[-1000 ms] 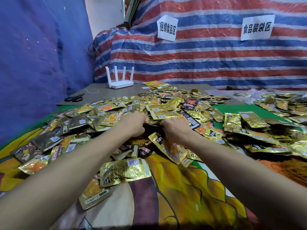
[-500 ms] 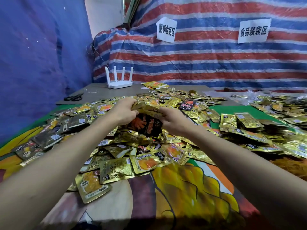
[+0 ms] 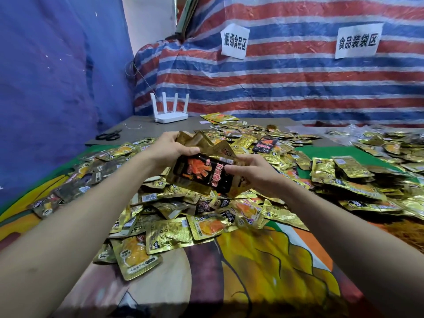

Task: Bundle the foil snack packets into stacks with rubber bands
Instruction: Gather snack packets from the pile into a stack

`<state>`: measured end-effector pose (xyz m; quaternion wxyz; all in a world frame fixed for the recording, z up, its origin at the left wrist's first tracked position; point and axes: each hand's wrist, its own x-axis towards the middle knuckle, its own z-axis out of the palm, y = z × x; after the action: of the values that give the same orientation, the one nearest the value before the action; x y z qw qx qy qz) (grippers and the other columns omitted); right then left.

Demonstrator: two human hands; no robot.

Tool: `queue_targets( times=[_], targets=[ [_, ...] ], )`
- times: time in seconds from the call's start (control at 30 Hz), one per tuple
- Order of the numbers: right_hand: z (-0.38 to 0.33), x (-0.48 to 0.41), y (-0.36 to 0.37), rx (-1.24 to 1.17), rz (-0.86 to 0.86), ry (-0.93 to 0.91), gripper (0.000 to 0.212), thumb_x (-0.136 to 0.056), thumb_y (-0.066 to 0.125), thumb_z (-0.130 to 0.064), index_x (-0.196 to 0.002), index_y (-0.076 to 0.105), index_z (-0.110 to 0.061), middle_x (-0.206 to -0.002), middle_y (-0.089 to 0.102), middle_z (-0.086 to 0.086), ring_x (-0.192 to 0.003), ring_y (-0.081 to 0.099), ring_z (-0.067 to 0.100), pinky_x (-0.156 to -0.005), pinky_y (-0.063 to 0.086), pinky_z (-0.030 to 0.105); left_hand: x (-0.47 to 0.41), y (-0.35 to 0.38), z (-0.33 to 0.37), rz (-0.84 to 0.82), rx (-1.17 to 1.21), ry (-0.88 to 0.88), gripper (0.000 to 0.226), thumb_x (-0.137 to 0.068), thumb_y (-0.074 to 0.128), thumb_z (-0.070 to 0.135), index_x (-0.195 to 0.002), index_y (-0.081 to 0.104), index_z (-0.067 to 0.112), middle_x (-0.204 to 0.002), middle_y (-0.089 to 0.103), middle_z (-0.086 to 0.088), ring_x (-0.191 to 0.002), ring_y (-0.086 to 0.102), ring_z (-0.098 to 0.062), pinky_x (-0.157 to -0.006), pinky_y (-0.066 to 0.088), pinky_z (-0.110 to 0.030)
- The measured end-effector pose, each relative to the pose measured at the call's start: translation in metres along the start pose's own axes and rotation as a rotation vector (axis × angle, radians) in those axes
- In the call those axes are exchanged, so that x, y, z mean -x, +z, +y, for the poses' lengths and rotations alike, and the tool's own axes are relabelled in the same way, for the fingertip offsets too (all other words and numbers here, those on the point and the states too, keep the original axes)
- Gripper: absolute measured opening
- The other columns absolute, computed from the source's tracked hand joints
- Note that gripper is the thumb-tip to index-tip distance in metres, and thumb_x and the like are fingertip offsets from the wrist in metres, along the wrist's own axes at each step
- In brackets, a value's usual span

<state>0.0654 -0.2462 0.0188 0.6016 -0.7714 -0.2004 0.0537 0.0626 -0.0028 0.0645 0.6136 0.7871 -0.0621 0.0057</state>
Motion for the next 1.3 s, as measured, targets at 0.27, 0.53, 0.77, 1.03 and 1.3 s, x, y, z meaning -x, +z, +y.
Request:
queue_targets(
  times=[0.27, 0.53, 0.77, 1.03, 1.3],
  targets=[
    [0.004, 0.011, -0.010, -0.003, -0.001, 0.057, 0.023, -0.094, 0.067, -0.013, -0.115, 0.063, -0.005, -0.108, 0.074, 0.016, -0.105, 0.071, 0.031, -0.095, 0.053, 0.055, 0.003, 0.010, -0.020, 0.046, 0.459, -0.289, 0.069, -0.072, 0.075, 0.005, -0.136, 0.049, 0.000, -0.126, 0.066, -0.024, -0.101, 0.069, -0.027, -0.090, 0.057, -0.043],
    [0.028, 0.025, -0.036, -0.129, 0.200, 0.153, 0.028, -0.098, 0.062, -0.009, -0.117, 0.053, 0.010, -0.095, 0.061, 0.045, -0.078, 0.073, 0.027, -0.077, 0.060, 0.050, 0.007, 0.007, -0.047, 0.368, 0.494, -0.323, 0.039, -0.086, 0.068, -0.007, -0.122, 0.054, 0.000, -0.113, 0.068, -0.017, -0.110, 0.064, -0.028, -0.111, 0.042, -0.049],
    [0.039, 0.011, -0.020, -0.291, 0.726, 0.178, 0.046, -0.100, 0.061, -0.015, -0.140, 0.047, 0.002, -0.111, 0.065, 0.028, -0.076, 0.062, 0.026, -0.073, 0.059, 0.051, 0.016, 0.024, -0.029, 0.444, 0.977, -0.220, 0.026, -0.099, 0.055, 0.001, -0.124, 0.061, 0.004, -0.110, 0.064, -0.007, -0.082, 0.066, -0.008, -0.054, 0.056, -0.024],
    [0.026, -0.004, 0.049, -0.720, 0.718, 0.293, 0.072, -0.098, 0.066, -0.022, -0.158, 0.026, -0.023, -0.149, 0.049, 0.011, -0.121, 0.057, 0.034, -0.103, 0.047, 0.060, 0.027, 0.101, -0.029, 0.472, 1.161, -0.339, 0.019, -0.103, 0.051, 0.008, -0.114, 0.066, 0.013, -0.117, 0.065, 0.000, -0.100, 0.063, -0.015, -0.069, 0.056, -0.024],
    [0.037, 0.005, 0.057, -0.807, 0.513, 0.207, 0.079, -0.096, 0.062, -0.002, -0.160, 0.021, -0.023, -0.121, 0.070, 0.013, -0.099, 0.073, 0.034, -0.077, 0.062, 0.049, 0.024, 0.122, -0.042, 0.514, 1.086, -0.317, 0.044, -0.093, 0.067, 0.006, -0.130, 0.044, 0.003, -0.132, 0.051, -0.025, -0.115, 0.059, -0.043, -0.095, 0.052, -0.062]
  ],
)
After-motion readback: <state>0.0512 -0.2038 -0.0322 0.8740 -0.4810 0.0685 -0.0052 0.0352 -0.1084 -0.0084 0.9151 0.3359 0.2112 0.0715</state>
